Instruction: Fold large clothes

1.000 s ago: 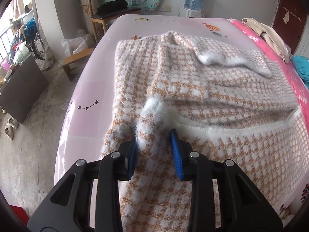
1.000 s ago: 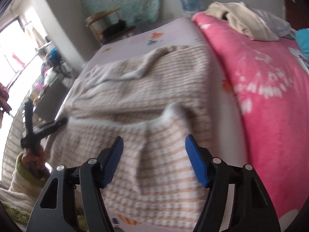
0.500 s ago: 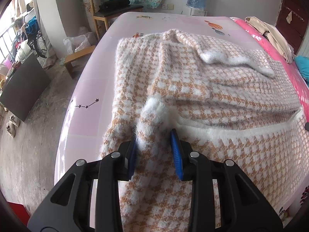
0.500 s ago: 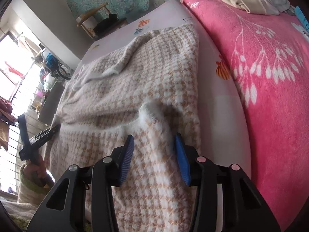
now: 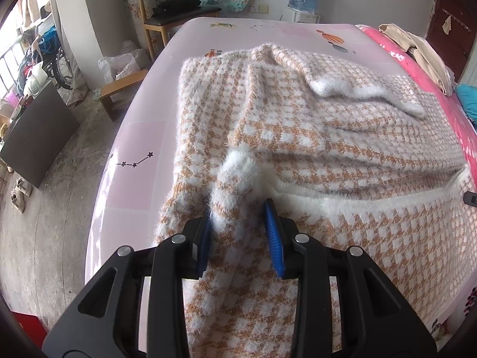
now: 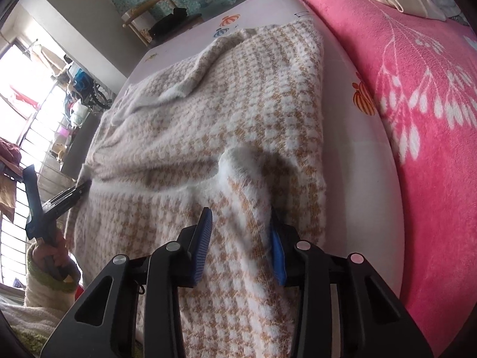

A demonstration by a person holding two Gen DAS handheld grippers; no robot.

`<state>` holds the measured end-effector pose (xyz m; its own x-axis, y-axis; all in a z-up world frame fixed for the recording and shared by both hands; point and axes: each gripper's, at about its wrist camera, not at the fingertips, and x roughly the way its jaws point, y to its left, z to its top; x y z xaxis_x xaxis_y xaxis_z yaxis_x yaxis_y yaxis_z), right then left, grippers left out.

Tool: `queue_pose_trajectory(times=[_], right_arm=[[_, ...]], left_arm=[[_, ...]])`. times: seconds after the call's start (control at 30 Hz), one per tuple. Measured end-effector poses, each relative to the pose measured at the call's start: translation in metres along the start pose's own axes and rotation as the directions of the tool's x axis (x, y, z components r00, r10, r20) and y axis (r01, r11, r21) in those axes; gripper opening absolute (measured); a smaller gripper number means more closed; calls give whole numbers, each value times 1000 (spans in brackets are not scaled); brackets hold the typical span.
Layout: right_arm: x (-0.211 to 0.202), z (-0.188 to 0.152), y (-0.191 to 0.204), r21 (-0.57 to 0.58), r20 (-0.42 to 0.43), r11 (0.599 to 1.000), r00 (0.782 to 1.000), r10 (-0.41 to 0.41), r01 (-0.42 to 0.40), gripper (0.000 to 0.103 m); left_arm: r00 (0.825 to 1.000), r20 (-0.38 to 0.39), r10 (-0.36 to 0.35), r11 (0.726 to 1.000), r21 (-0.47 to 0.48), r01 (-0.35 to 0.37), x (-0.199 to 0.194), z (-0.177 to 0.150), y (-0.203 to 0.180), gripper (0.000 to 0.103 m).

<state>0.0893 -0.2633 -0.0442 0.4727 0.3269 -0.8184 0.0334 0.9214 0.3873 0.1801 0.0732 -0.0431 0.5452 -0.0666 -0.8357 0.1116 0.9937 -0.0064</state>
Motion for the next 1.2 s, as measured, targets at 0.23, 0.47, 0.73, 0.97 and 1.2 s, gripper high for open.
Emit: queue_pose_trajectory(times=[0.23,0.47,0.73,0.97,1.2], right_arm=[[0,-5,1,-13,-6,999,999,-38,38,33],[5,-2,9,-56,-6,993,994,-108,107,23],[7,-3,15,-98,-2,982,986,-164,163,21],[8,-3,16,-107,-1,978,984,-180,179,21],[8,-2,17,-122,3,974,981,-193,192,21]], left_arm=[[1000,0,3,1000,3,-3,1,-1,0,33],[1000,-2,4,1000,2,-4,1,0,-1,33],[1000,-2,6,1000,6,-6,1,0,-1,33],[1000,-6,12,999,33,-11,-8,0,-5,31],[998,-45,49,996,77,-46,-8,-4,-9,32]])
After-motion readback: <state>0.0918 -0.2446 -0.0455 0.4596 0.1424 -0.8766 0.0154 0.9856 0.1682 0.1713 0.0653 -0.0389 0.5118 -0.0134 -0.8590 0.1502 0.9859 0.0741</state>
